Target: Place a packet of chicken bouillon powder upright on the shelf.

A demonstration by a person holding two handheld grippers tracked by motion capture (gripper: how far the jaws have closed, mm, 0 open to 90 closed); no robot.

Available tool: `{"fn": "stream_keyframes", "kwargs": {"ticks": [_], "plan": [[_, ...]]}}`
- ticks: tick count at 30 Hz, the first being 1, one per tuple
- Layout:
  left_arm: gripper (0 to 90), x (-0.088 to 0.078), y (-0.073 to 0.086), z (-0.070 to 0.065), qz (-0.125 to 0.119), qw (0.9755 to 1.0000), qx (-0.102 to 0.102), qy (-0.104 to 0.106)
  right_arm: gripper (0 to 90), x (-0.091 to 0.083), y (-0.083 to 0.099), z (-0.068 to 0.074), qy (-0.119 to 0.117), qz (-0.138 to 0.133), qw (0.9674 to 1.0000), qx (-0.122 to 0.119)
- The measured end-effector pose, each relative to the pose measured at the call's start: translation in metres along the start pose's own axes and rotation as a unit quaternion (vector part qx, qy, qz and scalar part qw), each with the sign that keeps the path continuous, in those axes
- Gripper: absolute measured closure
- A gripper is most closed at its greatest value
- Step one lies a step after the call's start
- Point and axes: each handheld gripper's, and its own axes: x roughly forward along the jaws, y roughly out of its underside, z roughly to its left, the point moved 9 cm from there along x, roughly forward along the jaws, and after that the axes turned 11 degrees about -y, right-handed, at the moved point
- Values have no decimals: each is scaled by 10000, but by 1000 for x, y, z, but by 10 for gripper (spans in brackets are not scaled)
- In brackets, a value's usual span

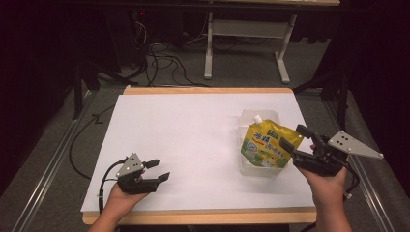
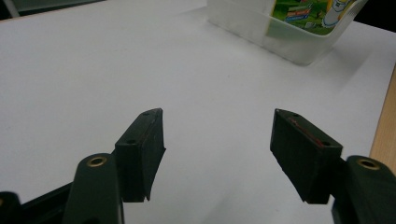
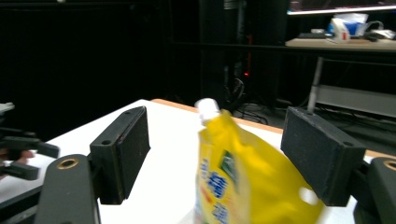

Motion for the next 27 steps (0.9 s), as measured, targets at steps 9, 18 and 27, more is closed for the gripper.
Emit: {"fn": "stream_keyframes", "kwargs": {"ticks": [9, 18, 27], "plan": [[354, 0, 1, -4, 12, 10000, 31, 42, 224, 26, 4, 36, -540, 161, 9983, -172], [354, 0, 4, -8, 56, 9999, 72, 97, 215, 65, 34, 71, -1044, 618, 9923, -234], [355, 0, 5, -9, 82, 9998, 109, 117, 223, 99, 87, 89, -1387, 1161, 9835, 39]]}}
